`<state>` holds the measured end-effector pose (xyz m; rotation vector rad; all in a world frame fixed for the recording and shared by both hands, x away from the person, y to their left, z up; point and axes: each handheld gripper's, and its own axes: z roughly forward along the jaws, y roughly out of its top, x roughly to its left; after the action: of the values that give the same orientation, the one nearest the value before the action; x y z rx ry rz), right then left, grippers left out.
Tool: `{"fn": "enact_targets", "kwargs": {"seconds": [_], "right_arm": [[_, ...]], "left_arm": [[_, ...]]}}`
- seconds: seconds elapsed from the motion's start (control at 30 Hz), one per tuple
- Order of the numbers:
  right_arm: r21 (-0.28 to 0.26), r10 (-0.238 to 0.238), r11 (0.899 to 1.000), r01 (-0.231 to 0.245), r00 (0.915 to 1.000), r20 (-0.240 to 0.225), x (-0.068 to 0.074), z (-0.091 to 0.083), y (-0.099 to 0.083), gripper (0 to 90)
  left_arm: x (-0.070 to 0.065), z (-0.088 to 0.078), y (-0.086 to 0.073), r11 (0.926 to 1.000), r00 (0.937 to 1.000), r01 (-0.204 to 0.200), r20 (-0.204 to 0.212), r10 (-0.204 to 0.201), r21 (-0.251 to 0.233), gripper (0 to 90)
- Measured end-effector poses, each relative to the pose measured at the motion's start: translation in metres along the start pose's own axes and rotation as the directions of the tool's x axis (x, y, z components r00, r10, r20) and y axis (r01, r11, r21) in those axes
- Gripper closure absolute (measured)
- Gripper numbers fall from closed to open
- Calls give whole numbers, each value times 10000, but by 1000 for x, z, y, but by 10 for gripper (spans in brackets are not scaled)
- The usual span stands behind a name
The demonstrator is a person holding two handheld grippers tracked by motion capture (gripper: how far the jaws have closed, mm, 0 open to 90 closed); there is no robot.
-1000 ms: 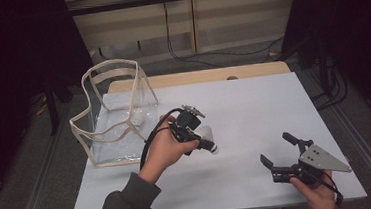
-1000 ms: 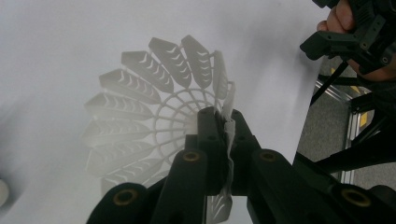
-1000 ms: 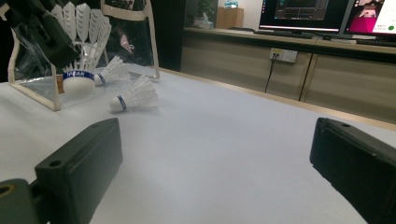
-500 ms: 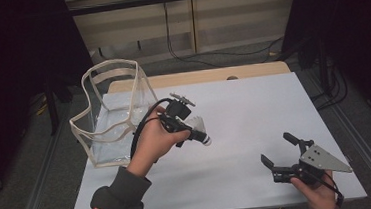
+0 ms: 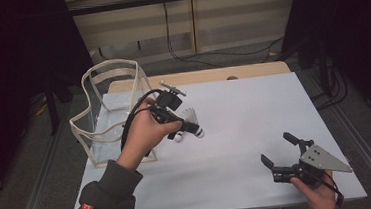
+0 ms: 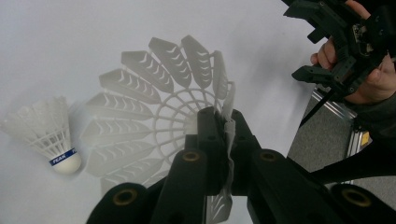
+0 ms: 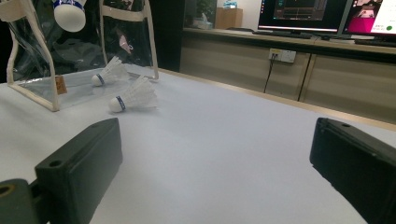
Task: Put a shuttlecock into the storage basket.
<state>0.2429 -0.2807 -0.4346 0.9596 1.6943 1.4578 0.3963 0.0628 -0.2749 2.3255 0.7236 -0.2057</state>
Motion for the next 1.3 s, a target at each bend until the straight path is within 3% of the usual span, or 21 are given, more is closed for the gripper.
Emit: {"fn": "enact_targets", "kwargs": {"seconds": [1.0,1.03,1.3], "right_arm": [[41,15,10000,-15,10000,5,0,0,0,25],[39,4,10000,-5,10000,10,0,0,0,25],[25,14,10000,-14,10000,-23,0,1,0,25]], "left_arm": [[6,-31,12,10000,9987,17,-501,-16,25,874],[7,-33,13,9999,9987,-118,-493,124,120,874],[10,-40,15,9999,9982,129,-583,-133,-57,875]]}}
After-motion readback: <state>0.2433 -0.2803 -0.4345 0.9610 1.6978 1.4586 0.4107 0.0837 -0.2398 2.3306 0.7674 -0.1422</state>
